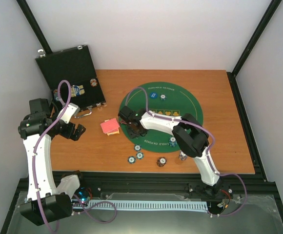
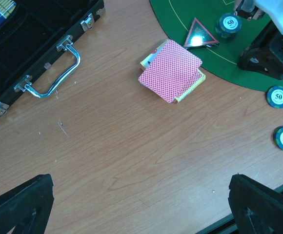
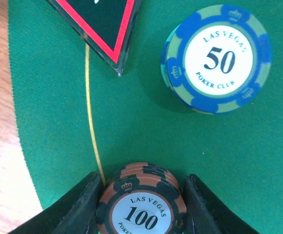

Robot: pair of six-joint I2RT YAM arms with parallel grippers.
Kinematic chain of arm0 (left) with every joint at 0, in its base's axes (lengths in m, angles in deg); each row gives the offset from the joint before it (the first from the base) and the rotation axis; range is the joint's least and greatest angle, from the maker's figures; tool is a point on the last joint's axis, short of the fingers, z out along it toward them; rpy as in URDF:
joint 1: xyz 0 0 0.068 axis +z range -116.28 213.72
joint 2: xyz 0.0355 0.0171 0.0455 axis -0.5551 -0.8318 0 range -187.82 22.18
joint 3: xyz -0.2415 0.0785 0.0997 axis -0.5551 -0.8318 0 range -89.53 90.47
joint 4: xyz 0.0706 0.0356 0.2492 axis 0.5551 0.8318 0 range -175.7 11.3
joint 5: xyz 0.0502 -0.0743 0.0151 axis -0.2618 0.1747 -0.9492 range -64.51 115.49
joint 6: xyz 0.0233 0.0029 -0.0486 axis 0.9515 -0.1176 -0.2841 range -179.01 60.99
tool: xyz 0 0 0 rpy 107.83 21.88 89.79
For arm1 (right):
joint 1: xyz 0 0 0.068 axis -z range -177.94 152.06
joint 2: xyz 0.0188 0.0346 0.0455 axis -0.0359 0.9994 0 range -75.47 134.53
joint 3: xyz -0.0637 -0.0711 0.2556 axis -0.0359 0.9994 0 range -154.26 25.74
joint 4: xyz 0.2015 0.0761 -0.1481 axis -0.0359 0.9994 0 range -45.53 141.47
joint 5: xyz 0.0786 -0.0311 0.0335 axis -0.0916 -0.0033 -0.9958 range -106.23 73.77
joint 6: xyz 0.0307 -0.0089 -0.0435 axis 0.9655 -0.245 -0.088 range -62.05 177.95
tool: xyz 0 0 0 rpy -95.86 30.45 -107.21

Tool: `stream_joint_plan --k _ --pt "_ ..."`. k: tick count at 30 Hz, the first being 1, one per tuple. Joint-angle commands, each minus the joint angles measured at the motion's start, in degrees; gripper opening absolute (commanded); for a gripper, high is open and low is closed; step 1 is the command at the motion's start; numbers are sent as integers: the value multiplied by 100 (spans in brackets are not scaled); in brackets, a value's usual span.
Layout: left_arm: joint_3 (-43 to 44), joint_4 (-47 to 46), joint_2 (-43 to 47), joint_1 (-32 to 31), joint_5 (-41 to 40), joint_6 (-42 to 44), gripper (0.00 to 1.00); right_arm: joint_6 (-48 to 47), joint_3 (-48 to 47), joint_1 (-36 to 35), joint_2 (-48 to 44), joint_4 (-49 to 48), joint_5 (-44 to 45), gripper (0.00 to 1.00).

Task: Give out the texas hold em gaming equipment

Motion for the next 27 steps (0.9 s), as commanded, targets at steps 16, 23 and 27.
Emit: stream_joint_plan --k 16,23,27 --pt "109 -12 38 11 -16 69 100 60 -83 101 230 -188 -96 49" --pt "61 14 88 15 5 104 100 65 169 101 -423 -65 -67 67" --pt "61 30 120 13 6 111 100 150 613 48 -979 -135 -129 66"
